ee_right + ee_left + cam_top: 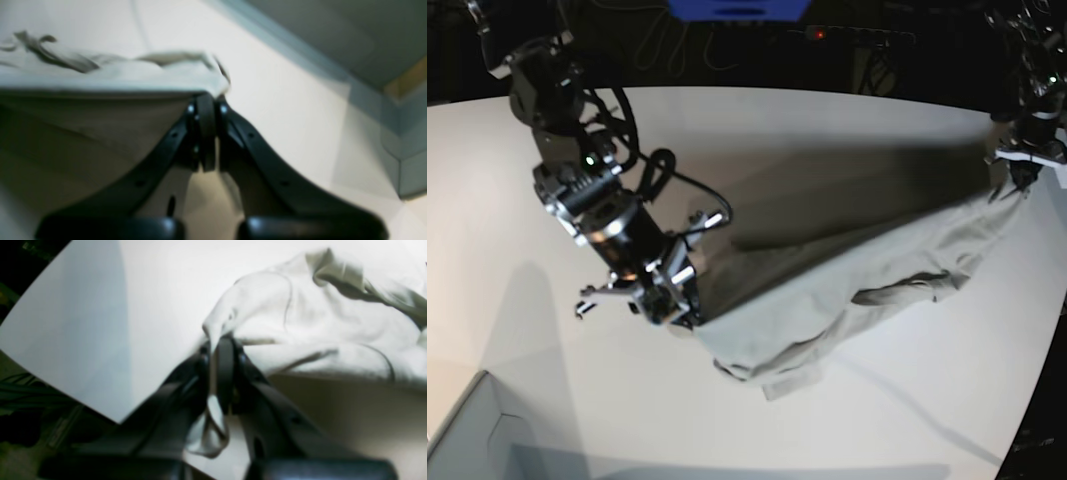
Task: Layout the t-shirt on the table in an organized manner, then fold the t-shirt properly
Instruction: 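Pull the right gripper back toward its arm base, spreading the shirt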
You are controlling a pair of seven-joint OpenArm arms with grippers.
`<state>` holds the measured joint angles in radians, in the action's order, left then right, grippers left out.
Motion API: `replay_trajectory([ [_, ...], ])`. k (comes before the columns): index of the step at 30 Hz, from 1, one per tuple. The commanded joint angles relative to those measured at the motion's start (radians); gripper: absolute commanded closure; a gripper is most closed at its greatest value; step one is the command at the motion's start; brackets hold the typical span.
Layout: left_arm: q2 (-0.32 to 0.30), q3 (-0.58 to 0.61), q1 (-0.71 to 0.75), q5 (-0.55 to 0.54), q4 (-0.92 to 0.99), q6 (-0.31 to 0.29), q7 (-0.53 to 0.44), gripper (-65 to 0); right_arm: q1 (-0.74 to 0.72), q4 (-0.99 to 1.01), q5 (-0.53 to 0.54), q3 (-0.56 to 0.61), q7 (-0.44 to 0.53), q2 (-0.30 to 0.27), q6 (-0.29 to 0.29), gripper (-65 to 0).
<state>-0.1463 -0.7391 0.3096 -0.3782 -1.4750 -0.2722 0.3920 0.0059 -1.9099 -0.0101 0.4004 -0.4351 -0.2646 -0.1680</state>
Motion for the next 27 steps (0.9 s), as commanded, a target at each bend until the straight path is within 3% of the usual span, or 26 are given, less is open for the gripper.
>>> replay_trajectory([
  [1, -0.019, -0.006, -0.003, -0.006, -0.023, 0.003, -0.024, 0.0, 0.015, -0.052, 0.003, -0.005, 0.028, -0.017, 0.005, 0.0],
  [5, -0.022, -0.006, -0.003, -0.006, -0.028, 0.003, -0.024, 0.0, 0.133, -0.115, 0.003, -0.041, 0.035, -0.057, 0.005, 0.0],
  [11, -0.014, -0.006, -0.003, -0.006, -0.028, 0.003, -0.024, 0.0, 0.208, -0.072, 0.003, -0.044, 0.028, -0.058, 0.005, -0.2],
  [13, -0.014, -0.004, -0.003, -0.006, -0.028, 0.003, -0.024, 0.0, 0.202, -0.032, 0.003, -0.036, 0.028, -0.058, 0.005, -5.9],
  [17, -0.014, -0.003, -0.007, -0.006, -0.028, 0.003, -0.024, 0.0, 0.127, 0.082, 0.003, -0.036, 0.028, -0.054, 0.005, -25.2],
  [21, -0.014, -0.003, -0.011, -0.006, -0.028, 0.003, -0.024, 0.0, 0.088, 0.120, 0.003, -0.056, 0.026, -0.058, 0.005, -38.7],
  [27, -0.014, -0.003, -0.014, -0.006, -0.023, 0.003, -0.024, 0.0, 0.194, 0.092, 0.003, -0.110, 0.026, -0.058, 0.005, -41.6],
])
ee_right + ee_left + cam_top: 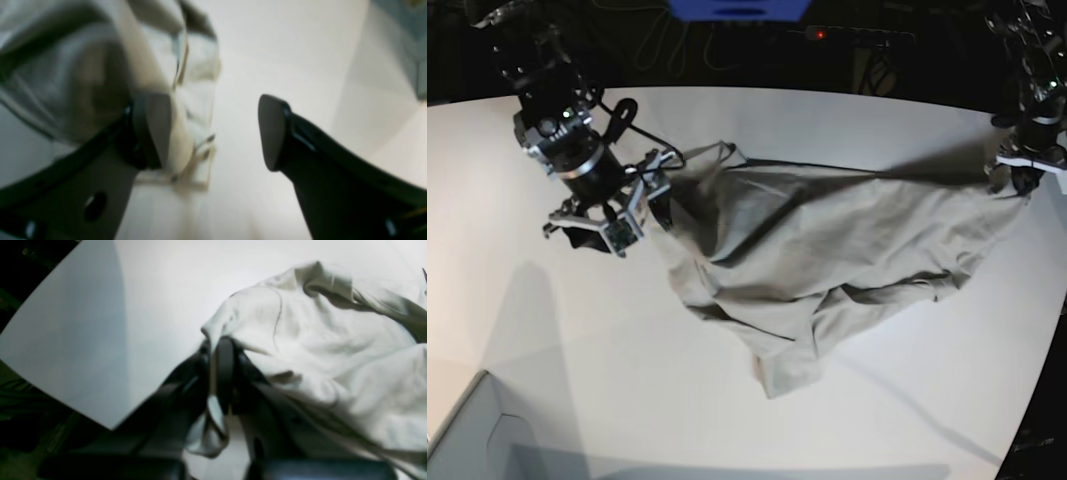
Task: Layout the t-shirt on the table in an organized manner, then fold the t-shirt properly
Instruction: 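Pull the right gripper back toward its arm base, spreading the shirt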
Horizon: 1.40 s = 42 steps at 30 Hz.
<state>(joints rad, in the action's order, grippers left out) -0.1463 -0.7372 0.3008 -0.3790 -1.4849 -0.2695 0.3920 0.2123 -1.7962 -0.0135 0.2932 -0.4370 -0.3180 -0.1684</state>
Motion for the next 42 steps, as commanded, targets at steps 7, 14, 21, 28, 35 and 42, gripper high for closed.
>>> replay_trajectory([
  [7, -0.016, -0.005, -0.005, -0.005, -0.013, 0.000, -0.024, 0.0, 0.054, 0.066, 0.008, 0.005, 0.031, 0.012, 0.005, -41.5],
  [14, -0.016, -0.005, -0.007, -0.005, -0.012, 0.000, -0.024, 0.0, 0.034, 0.154, 0.008, 0.005, 0.033, 0.075, 0.005, -41.5],
  [21, -0.014, -0.005, -0.007, -0.005, -0.010, 0.000, -0.024, 0.0, -0.089, 0.246, 0.008, -0.001, 0.030, 0.092, 0.005, -36.5],
  [28, -0.014, -0.005, -0.007, -0.005, -0.010, 0.000, -0.024, 0.0, -0.227, 0.290, 0.007, -0.002, 0.030, 0.086, 0.005, -28.7],
  [35, -0.014, -0.005, -0.007, -0.005, -0.010, 0.000, -0.024, 0.0, -0.261, 0.284, 0.007, -0.093, 0.030, 0.127, 0.010, -31.2],
  [42, -0.013, -0.005, -0.018, -0.005, -0.007, 0.000, -0.024, 0.0, -0.185, 0.255, 0.008, -0.170, 0.028, 0.158, 0.005, -32.9],
])
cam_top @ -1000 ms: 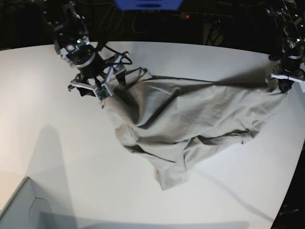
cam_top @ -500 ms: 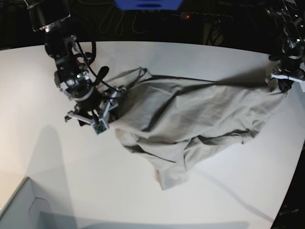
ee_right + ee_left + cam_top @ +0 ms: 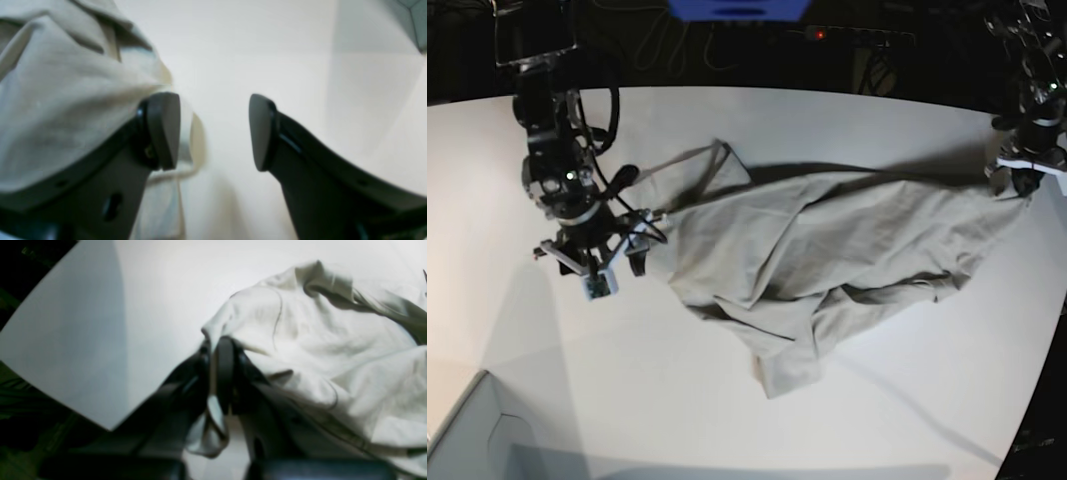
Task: Layout the t-shirt on the table in an organized manner, then fold the t-shirt properly
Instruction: 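Pull the right gripper back toward its arm base, spreading the shirt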
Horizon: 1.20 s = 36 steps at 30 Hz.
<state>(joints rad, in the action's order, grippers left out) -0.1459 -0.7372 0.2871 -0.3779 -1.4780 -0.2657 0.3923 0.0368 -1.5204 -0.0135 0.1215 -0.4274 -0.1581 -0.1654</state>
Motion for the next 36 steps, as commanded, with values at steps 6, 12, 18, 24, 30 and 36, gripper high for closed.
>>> replay_trajectory([
  [6, -0.013, -0.005, -0.006, -0.007, -0.014, -0.004, -0.025, 0.0, 0.028, 0.008, 0.008, 0.042, 0.023, -0.013, 0.002, -33.0],
  [12, -0.013, -0.005, -0.004, -0.007, -0.014, -0.004, -0.025, 0.0, -0.061, 0.186, 0.008, 0.034, 0.026, -0.013, 0.002, -33.0],
  [18, -0.013, -0.005, -0.004, -0.007, -0.014, -0.004, -0.025, 0.0, -0.090, 0.257, 0.008, 0.040, 0.028, -0.013, 0.002, -33.0],
  [24, -0.011, -0.005, -0.006, -0.007, -0.014, -0.004, -0.025, 0.0, -0.087, 0.237, 0.008, 0.042, 0.022, 0.005, 0.002, -33.0],
  [30, -0.011, -0.005, -0.006, -0.007, -0.014, -0.004, -0.025, 0.0, -0.047, 0.137, 0.008, 0.042, 0.020, 0.009, 0.000, -33.0],
  [36, -0.011, -0.005, -0.006, -0.007, -0.014, -0.004, -0.025, 0.0, -0.058, 0.220, 0.010, 0.042, 0.026, 0.010, 0.000, -33.0],
])
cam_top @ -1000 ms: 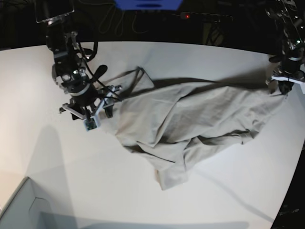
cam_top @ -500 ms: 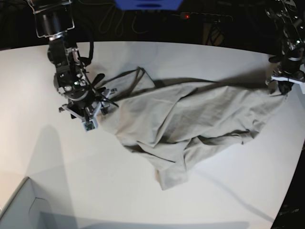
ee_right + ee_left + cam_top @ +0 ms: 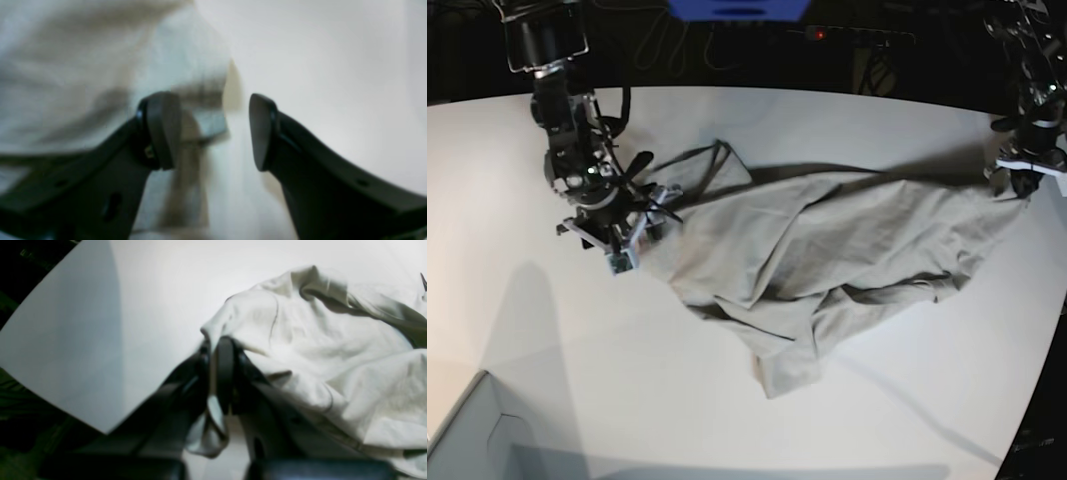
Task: Layout the t-shirt on the table in an organized manner, then fold the t-shirt properly
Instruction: 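Pull the right gripper back toward its arm base, spreading the shirt, then adjust the right gripper's hold and drag the shirt edge further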
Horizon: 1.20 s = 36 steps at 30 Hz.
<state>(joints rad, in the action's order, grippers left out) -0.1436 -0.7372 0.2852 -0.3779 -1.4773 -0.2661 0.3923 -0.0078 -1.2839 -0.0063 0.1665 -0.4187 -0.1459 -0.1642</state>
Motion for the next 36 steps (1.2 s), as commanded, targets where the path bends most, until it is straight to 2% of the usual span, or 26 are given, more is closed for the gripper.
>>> replay_trajectory([
  [1, -0.014, -0.005, -0.002, -0.007, -0.015, -0.003, -0.025, 0.0, -0.025, 0.005, 0.002, -0.005, 0.019, -0.002, -0.001, -33.0],
  [5, 0.000, -0.006, -0.002, -0.007, -0.015, -0.003, -0.025, 0.0, -0.064, 0.100, 0.004, -0.005, 0.019, -0.002, -0.001, -33.0],
  [11, 0.008, -0.006, -0.001, -0.007, -0.018, -0.003, -0.025, 0.0, -0.065, 0.106, 0.004, -0.005, 0.019, -0.002, -0.001, -30.9],
  [13, 0.008, -0.006, -0.001, -0.007, -0.018, -0.003, -0.025, 0.0, -0.065, 0.106, 0.004, -0.005, 0.019, -0.002, -0.001, -24.8],
  [17, 0.008, -0.006, 0.001, -0.007, -0.023, -0.003, -0.025, 0.0, -0.065, 0.095, 0.004, -0.005, 0.019, -0.002, -0.001, -2.7],
  [18, 0.008, -0.006, 0.004, -0.007, -0.024, -0.003, -0.025, 0.0, -0.065, 0.082, 0.004, -0.009, 0.019, -0.002, -0.001, 0.0],
  [31, 0.028, -0.008, -0.001, -0.007, -0.026, -0.003, -0.025, 0.0, 0.050, -0.293, 0.001, -0.012, 0.011, -0.010, -0.001, 0.0],
  [36, 0.028, -0.008, 0.004, -0.008, -0.026, -0.003, -0.026, 0.0, 0.047, -0.279, -0.001, -0.026, 0.011, -0.010, 0.001, 0.0],
])
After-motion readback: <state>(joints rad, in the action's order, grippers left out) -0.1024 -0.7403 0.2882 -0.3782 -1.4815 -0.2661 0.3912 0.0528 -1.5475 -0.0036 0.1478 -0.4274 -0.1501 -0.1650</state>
